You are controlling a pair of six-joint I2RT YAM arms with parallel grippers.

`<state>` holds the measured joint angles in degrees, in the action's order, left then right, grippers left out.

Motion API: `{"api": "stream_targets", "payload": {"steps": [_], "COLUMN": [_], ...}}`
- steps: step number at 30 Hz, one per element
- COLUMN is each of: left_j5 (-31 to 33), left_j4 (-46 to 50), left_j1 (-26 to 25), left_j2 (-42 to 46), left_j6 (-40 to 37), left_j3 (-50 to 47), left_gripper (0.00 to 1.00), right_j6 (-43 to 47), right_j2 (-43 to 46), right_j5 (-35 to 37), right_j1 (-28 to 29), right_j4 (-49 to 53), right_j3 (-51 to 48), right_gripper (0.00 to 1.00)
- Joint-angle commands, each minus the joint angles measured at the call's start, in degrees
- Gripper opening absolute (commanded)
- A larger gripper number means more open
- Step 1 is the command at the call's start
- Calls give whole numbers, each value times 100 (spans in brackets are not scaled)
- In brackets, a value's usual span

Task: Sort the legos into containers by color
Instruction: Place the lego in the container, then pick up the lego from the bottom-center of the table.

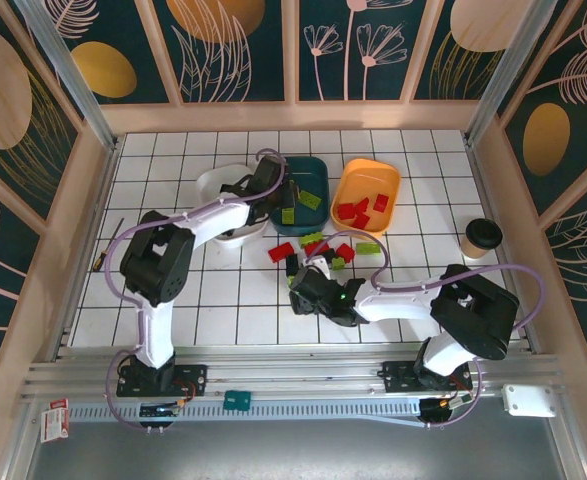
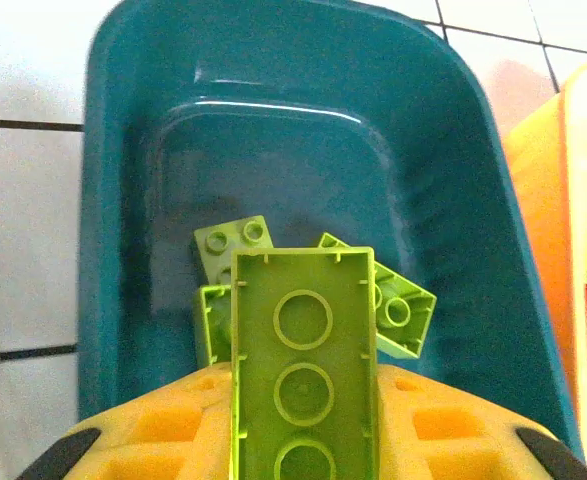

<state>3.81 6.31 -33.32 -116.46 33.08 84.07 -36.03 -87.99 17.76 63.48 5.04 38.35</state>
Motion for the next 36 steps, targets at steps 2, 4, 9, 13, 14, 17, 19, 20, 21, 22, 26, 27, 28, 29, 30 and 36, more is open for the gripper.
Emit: {"api": "stream_targets", "payload": {"steps": [2,4,9,13,14,17,19,20,21,22,26,27,28,29,30,36], "left_j5": [-156,-204,-216,-197,-179,-101,-17,68,162,277,710,787,895,981,1044,1188], "left_j4": [361,322,135,-32,-110,-367,-509,-561,-592,-604,-623,-643,-648,-650,-665,-623], "left_j1": [13,-14,-216,-416,-461,-511,-509,-511,-516,-516,-511,-515,-512,-512,-518,-514], "left_j2": [-264,-177,488,1232,1474,2274,2766,3014,3265,3520,4481,4686,4916,5122,5277,6136], "left_j6": [-92,-60,-58,-71,-52,45,106,136,159,181,321,367,442,489,535,934], "left_j3": [584,636,566,237,73,-550,-1020,-1272,-1495,-1739,-2754,-3053,-3347,-3619,-3868,-5225], "left_gripper": [48,61,87,99,99,99,99,99,99,99,99,99,99,99,99,99], "right_j6": [-117,-141,-243,-431,-476,-600,-641,-658,-660,-644,-460,-405,-337,-258,-201,95], "right_j2": [-38,-76,-175,-527,-635,-951,-1138,-1206,-1260,-1302,-1237,-1187,-1121,-1053,-998,-281], "right_j5": [334,360,329,360,359,399,493,552,589,605,405,325,232,142,52,-508], "right_j1": [-18,-112,-325,-337,-322,-304,-270,-250,-234,-207,-120,-97,-67,-48,-30,111], "right_j4": [141,68,-238,-236,-217,-66,78,158,215,227,-48,-163,-282,-406,-494,-749], "right_j3": [209,225,356,655,714,901,1003,1053,1081,1090,981,931,882,834,781,520], "right_gripper": [73,74,77,99,99,99,98,96,95,93,82,79,77,74,72,58]}}
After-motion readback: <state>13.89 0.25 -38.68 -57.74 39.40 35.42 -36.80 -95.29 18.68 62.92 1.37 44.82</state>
